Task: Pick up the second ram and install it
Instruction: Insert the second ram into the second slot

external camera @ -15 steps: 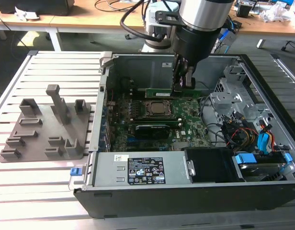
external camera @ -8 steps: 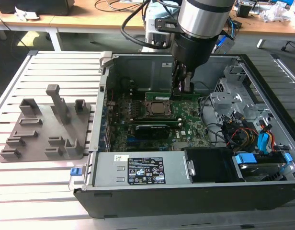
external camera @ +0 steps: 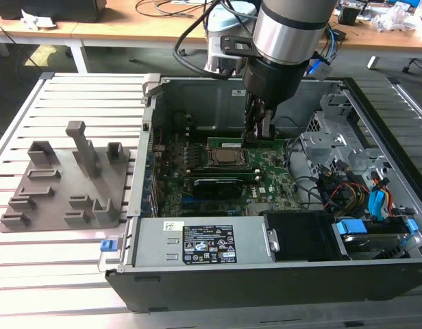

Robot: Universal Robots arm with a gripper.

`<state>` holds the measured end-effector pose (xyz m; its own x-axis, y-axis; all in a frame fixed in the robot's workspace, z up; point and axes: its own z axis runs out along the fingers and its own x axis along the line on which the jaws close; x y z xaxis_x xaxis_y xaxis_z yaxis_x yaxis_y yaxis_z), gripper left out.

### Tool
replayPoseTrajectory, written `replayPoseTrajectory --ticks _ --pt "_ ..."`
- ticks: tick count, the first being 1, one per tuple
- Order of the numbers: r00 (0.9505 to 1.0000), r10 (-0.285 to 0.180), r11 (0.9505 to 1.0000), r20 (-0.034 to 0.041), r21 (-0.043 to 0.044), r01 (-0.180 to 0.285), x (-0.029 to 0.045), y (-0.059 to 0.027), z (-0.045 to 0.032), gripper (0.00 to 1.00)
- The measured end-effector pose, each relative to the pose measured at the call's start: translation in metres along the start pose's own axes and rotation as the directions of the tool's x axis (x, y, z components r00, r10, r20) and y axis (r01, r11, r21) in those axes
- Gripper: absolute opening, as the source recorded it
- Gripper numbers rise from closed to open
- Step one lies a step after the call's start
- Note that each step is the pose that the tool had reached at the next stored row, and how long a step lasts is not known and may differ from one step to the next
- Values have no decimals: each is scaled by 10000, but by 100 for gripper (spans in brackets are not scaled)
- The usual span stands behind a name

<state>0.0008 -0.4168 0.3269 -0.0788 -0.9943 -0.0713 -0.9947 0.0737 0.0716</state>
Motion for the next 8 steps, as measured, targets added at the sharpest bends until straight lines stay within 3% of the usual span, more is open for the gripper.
replayPoseTrajectory --ticks 8 --pt "10000 -2 10000 1 0 2 1 17 43 14"
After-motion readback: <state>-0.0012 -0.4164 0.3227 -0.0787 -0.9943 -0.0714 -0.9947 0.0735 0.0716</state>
